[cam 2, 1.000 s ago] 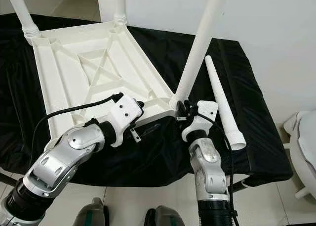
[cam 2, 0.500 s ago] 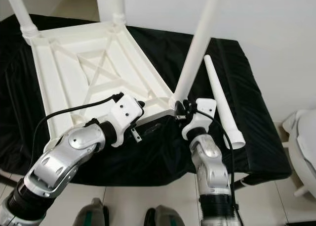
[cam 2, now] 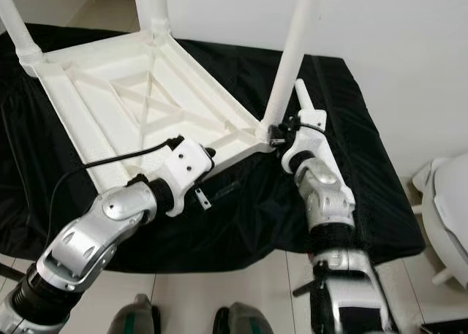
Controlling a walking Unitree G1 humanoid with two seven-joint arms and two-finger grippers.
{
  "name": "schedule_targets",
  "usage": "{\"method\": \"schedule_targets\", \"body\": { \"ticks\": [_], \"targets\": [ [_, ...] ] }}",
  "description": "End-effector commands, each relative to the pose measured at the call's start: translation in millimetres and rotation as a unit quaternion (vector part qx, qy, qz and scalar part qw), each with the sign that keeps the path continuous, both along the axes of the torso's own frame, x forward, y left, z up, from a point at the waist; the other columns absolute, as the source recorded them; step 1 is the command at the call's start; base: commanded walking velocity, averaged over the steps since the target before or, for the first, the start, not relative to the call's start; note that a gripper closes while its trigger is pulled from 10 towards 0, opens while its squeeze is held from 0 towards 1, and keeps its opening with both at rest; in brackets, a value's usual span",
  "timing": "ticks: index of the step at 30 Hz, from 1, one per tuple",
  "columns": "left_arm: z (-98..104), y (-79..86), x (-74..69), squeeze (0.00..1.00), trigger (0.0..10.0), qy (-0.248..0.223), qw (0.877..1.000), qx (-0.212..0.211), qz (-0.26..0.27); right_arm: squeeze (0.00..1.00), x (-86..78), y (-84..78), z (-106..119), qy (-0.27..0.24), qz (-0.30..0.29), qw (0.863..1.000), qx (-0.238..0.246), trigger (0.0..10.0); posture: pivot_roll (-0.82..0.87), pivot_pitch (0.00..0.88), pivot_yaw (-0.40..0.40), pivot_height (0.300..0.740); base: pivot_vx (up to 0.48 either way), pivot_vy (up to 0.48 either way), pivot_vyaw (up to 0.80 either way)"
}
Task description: Building children table
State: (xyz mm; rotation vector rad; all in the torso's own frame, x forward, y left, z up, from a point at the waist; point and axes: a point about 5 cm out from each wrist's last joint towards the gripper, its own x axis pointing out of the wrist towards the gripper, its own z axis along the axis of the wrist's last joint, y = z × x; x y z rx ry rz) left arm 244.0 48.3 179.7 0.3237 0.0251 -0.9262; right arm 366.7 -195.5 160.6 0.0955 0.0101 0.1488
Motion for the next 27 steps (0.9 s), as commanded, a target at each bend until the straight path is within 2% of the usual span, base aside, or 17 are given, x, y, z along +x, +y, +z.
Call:
{"method": "schedule_targets", "body": {
  "ticks": [1,3,6,8,11,14,17,19,21,27],
  "targets": [
    [0,1.7,3.8,0.00,10.0,-0.007,1.000,0.003,0.009,0.00,2.8,-7.7,4,-0.012,-0.019,1.000,-0.001,10.0,0.05,0.020,-0.087,0.740,0.000,0.000,0.00],
    [1,1.8,4.0,0.00,10.0,-0.008,1.000,0.002,0.010,0.00,3.5,-8.1,4,-0.012,-0.019,1.000,0.000,10.0,0.05,0.020,-0.087,0.740,0.000,0.000,0.00],
    [2,6.3,10.6,0.00,10.0,-0.009,0.999,-0.001,0.040,0.00,5.3,-11.8,6,-0.015,-0.034,0.999,0.005,10.0,0.05,0.019,-0.088,0.740,0.000,0.000,0.00],
    [3,10.9,15.6,0.00,10.0,-0.014,0.998,-0.004,0.064,0.00,5.7,-10.9,6,-0.020,-0.035,0.999,0.009,10.0,0.05,0.023,-0.087,0.740,0.000,0.000,0.00],
    [3,12.6,17.2,0.00,10.0,-0.014,0.997,-0.007,0.074,0.00,4.1,-8.3,5,-0.025,-0.029,0.999,0.012,10.0,0.05,0.024,-0.087,0.740,0.000,0.000,0.00],
    [0,21.5,25.9,0.00,10.0,0.004,0.992,-0.008,0.122,0.00,-6.7,8.4,0,-0.055,0.015,0.998,0.032,10.0,0.05,0.034,-0.085,0.740,0.000,0.000,0.00],
    [-3,26.2,30.3,0.00,10.0,0.011,0.989,-0.004,0.145,0.00,-13.3,14.9,-2,-0.065,0.032,0.997,0.041,10.0,0.04,0.039,-0.080,0.740,0.000,0.000,0.00],
    [-8,38.6,40.1,0.00,10.0,0.023,0.981,0.009,0.193,0.00,-30.1,28.4,-4,-0.090,0.075,0.991,0.057,10.0,0.04,0.041,-0.075,0.740,0.000,0.000,0.00],
    [-8,40.5,41.5,0.00,10.0,0.024,0.980,0.011,0.199,0.00,-32.8,30.3,-5,-0.093,0.083,0.990,0.059,10.0,0.04,0.041,-0.075,0.740,0.000,0.000,0.00],
    [-12,58.3,48.9,0.00,10.0,0.037,0.972,0.032,0.229,0.00,-54.4,31.4,-3,-0.101,0.122,0.983,0.089,10.0,0.02,0.046,-0.062,0.740,0.000,0.000,0.00]
  ]
}}
